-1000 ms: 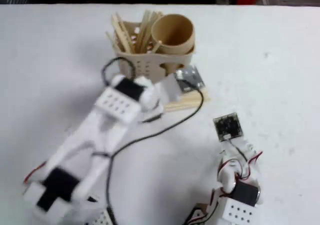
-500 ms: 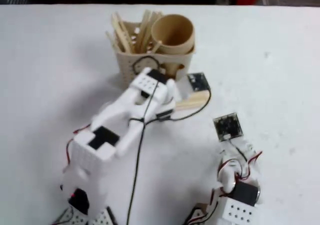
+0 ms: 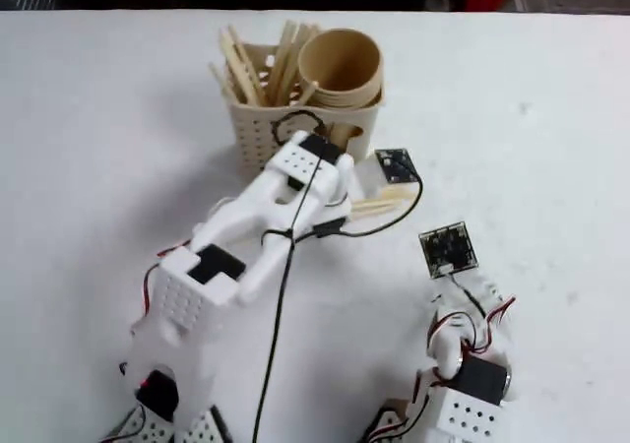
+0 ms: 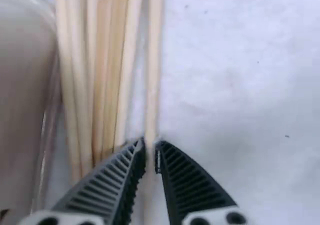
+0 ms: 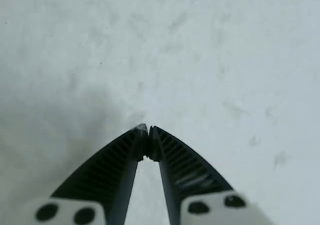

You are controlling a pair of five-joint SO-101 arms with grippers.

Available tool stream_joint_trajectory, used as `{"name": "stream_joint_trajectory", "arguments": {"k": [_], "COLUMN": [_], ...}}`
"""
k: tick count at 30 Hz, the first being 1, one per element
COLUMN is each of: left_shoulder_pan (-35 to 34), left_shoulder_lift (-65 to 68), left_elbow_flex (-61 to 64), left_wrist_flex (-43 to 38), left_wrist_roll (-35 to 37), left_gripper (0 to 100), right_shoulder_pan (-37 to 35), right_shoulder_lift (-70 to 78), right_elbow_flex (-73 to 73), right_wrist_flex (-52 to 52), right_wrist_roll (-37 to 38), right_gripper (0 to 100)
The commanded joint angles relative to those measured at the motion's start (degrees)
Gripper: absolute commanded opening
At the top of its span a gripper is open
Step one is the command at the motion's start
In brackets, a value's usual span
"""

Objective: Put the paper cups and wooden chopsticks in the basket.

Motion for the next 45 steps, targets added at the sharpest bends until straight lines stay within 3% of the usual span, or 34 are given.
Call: {"name": "stream_joint_trajectory", "arguments": {"k": [1,14,22,31,39,42,45], "left_shoulder_pan": [-0.22,-0.31,-0.84,-2.77,-9.98,-12.44,-13.67], "left_shoulder_lift": [-1.36,-26.95,-49.36,-63.96,-59.38,-54.11,-49.71], "left_elbow_flex": [-1.32,0.62,4.31,3.43,3.6,3.52,3.52], "left_wrist_flex": [1.85,10.81,10.46,-6.51,-27.34,-35.43,-38.33], "left_wrist_roll": [-0.09,3.08,7.56,19.16,30.95,32.0,32.26], "left_gripper": [2,2,2,2,2,2,2], "right_shoulder_pan": [-0.13,-0.13,-0.13,-0.13,-0.13,-0.13,-0.13], "right_shoulder_lift": [-0.57,-0.57,-0.57,-0.57,-0.57,-0.57,-0.57], "right_elbow_flex": [0.35,0.35,0.35,0.35,0.35,0.35,0.35], "right_wrist_flex": [-0.04,-0.04,-0.04,-0.04,-0.04,-0.04,-0.04], "right_wrist_roll": [0.53,0.53,0.53,0.53,0.53,0.53,0.53], "right_gripper": [2.1,2.1,2.1,2.1,2.1,2.1,2.1]}}
